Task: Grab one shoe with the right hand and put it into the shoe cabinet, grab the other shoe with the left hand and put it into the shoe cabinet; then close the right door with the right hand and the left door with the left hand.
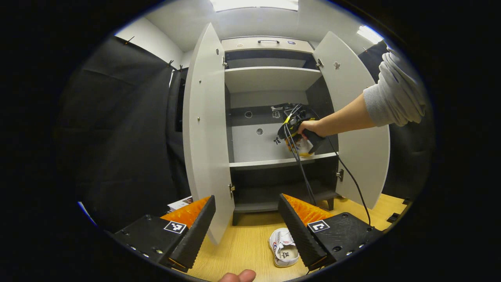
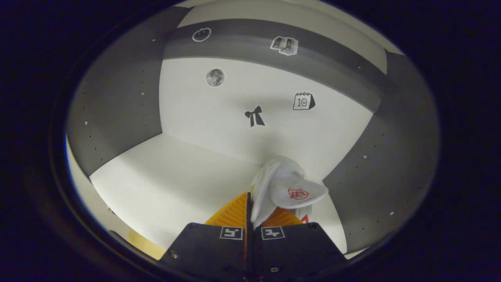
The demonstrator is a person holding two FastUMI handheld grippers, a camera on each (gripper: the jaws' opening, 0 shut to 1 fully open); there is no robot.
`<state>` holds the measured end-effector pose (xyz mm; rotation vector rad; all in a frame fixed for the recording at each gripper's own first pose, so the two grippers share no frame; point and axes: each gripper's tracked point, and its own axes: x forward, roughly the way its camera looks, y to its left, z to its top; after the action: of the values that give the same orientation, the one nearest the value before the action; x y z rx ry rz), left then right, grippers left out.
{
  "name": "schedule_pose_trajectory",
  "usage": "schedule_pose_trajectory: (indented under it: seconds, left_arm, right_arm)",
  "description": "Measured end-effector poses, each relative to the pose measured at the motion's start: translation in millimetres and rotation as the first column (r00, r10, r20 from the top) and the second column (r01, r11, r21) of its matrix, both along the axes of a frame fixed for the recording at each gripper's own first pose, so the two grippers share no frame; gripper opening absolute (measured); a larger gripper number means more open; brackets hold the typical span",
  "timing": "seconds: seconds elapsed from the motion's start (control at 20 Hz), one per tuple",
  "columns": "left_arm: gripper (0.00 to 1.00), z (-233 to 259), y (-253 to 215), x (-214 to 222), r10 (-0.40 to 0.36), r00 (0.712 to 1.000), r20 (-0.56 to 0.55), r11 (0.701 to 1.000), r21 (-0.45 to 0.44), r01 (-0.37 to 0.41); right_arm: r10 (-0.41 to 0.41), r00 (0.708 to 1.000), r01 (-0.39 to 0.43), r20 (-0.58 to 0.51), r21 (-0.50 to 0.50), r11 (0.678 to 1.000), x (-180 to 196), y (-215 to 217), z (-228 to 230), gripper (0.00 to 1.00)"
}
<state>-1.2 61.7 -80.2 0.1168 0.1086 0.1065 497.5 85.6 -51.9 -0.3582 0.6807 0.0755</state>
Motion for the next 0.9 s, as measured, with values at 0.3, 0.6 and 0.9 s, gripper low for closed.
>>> schedule_pose_trajectory:
  seconds: [0.3,0.6,0.9]
  left_arm:
    - [0.96,-3,1,3,-0.001,1.000,-0.009,1.000,-0.011,0.001]
    - [0.96,-9,-7,9,-0.018,1.000,-0.008,0.999,-0.030,0.017]
    - [0.96,-18,-21,19,-0.065,0.998,-0.014,0.997,-0.050,0.064]
  right_arm:
    - [-0.007,0.998,0.008,-0.068,0.024,1.000,-3,-4,-13,0.16]
    - [0.014,1.000,-0.016,0.023,0.081,0.997,-38,-1,33,0.17]
    - [0.075,0.946,-0.144,0.315,0.203,0.968,-140,-2,109,0.17]
